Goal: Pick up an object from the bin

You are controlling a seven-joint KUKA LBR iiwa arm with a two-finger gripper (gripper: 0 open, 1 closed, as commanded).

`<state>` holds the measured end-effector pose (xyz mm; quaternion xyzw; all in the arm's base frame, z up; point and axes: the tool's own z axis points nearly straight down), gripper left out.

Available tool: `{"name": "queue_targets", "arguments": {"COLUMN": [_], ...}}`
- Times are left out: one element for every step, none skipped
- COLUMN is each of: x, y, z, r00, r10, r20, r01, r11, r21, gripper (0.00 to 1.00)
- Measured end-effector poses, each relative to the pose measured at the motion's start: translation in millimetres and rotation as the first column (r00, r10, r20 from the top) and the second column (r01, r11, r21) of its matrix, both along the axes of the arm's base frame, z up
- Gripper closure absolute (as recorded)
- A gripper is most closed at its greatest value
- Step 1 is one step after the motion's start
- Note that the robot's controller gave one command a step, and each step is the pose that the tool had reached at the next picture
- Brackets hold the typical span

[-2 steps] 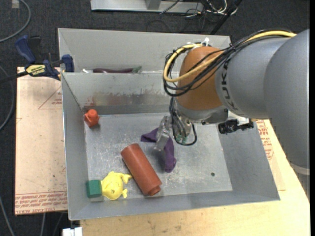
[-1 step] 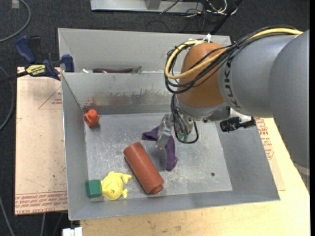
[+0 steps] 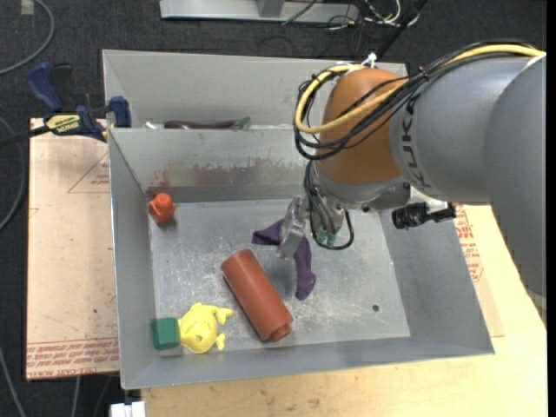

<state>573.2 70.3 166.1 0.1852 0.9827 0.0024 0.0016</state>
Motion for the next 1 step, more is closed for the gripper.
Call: {"name": "queue_targets", "arguments": {"x": [0.3], "y": [0.0], "z": [13.5], "r00": [1.0], "r10": [0.0], "r20": [0.001], "r01": [0.0], "r11": [1.0], "r21": [0.0], "gripper": [1.0]}}
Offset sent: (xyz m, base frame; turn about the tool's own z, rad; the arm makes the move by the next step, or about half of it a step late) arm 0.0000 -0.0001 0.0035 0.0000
